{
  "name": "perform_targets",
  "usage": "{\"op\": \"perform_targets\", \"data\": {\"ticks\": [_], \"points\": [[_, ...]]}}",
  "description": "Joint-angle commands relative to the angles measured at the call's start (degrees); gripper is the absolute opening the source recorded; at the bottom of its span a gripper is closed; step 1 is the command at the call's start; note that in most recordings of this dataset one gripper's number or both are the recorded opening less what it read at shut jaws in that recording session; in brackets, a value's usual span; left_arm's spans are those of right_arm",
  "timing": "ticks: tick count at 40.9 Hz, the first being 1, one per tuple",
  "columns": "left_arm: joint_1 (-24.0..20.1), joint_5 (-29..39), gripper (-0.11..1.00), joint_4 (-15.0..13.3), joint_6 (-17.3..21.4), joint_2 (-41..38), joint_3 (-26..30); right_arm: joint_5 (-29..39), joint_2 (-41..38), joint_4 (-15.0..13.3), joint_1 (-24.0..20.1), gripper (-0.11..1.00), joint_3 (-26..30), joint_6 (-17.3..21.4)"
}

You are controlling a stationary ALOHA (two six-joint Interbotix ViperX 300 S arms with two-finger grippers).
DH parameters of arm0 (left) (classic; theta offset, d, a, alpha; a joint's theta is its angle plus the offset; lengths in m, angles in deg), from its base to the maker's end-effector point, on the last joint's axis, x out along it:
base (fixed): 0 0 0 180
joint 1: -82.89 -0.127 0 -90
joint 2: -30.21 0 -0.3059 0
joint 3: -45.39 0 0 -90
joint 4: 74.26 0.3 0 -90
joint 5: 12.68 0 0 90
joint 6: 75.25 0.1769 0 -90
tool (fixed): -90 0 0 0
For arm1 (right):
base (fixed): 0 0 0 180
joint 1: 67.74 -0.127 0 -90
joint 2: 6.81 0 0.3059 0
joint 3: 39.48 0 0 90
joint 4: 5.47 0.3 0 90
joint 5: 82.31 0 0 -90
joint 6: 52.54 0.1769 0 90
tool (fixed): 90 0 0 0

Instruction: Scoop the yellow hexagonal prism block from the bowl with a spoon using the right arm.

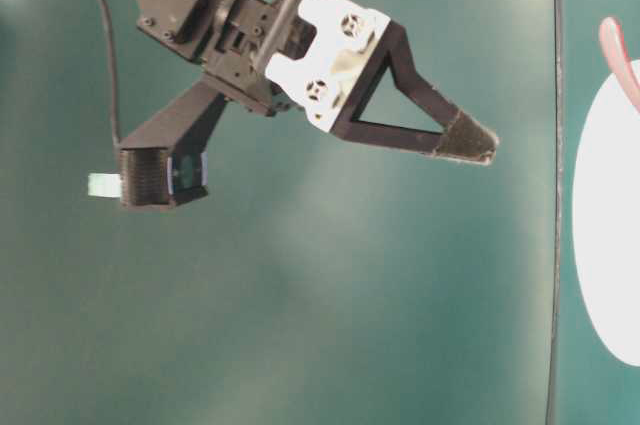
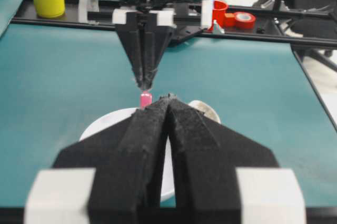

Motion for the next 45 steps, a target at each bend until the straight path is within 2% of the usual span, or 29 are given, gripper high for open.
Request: {"op": "perform_targets", "data": {"ticks": [1,9,14,33,45], "points": [[-0.09,-0.53,-0.01,0.09,-0.09,-0.26,1.67,0.35,1.49,-0.09,-0.35,0.14,1.49,-2.11],[-0.09,-0.53,-0.01,0.09,-0.09,-0.35,1.67,0.88,1.41,-0.09,-0.44,0.4,1.49,-3.16],[-0.09,-0.53,-0.01,0.09,-0.09,-0.35,1.67,0.97,1.23,-0.09,-0.44,0.49,1.49,-3.52],[-0.09,-0.53,-0.01,0.09,-0.09,-0.26,1.67,0.97,-4.83,0.09,-0.44,0.5,0.09,-2.72],[-0.09,-0.53,-0.01,0.09,-0.09,-0.26,1.67,-1.14,-5.45,0.79,-0.44,0.5,-2.55,-2.46]]}}
